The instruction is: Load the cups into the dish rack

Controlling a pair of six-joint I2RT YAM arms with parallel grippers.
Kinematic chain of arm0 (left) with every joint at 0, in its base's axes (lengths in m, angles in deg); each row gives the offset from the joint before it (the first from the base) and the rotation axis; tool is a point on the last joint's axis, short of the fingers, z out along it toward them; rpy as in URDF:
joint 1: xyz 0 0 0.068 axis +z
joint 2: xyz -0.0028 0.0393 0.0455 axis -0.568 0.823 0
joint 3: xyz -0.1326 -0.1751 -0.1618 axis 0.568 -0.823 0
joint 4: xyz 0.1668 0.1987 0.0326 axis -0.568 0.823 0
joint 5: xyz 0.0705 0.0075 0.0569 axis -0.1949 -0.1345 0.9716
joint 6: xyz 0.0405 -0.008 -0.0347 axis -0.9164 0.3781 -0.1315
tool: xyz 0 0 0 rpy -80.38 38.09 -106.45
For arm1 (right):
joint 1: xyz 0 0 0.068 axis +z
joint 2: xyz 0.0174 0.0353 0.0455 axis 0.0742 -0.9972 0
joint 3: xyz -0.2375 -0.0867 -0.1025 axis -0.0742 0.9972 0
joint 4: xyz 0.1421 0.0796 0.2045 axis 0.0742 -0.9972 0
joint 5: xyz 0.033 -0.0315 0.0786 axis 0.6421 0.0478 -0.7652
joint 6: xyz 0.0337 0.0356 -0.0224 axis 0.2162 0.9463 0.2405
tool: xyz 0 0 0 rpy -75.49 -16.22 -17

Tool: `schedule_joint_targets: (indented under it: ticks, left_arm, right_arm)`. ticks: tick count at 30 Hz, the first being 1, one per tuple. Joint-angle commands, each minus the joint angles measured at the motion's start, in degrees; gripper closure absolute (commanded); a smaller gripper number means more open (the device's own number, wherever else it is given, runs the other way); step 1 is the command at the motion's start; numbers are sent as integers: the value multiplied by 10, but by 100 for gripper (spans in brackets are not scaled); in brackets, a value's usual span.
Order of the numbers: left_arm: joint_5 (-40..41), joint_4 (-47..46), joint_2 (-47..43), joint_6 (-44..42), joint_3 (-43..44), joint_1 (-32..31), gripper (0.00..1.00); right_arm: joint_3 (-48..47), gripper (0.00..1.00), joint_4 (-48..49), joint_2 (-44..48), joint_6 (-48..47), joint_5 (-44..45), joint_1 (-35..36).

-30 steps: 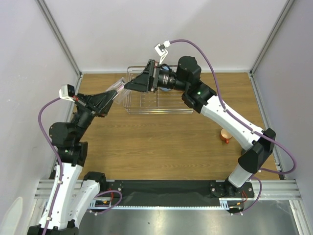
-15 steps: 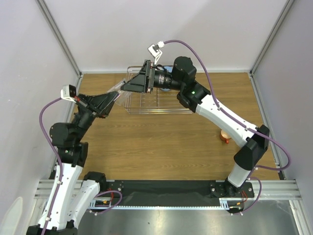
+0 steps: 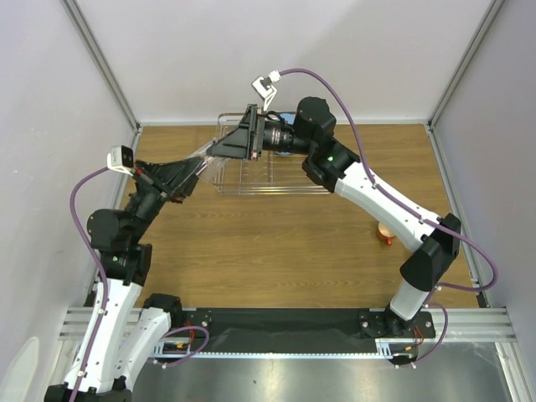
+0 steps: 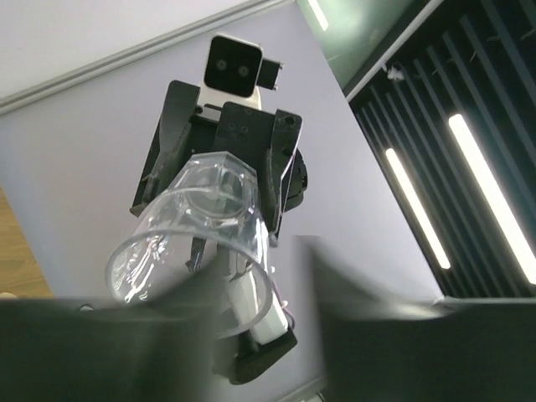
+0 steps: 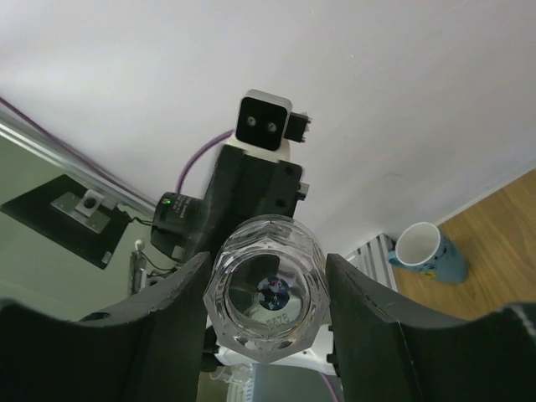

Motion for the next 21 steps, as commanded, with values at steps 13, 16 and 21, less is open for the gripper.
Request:
schedule_joint_targets:
  ticks: [13, 16, 21]
  left_arm:
    - [172, 721, 3, -490, 307, -2, 0]
    - [246, 812, -6, -539, 323, -2, 1]
    - [275, 851, -36, -570, 307, -2, 1]
  right_arm:
    - [-57, 100, -91, -101, -374, 479, 12]
    - [-88, 100, -81, -166, -416, 535, 15]
    - [-168, 100, -92, -260, -483, 585, 29]
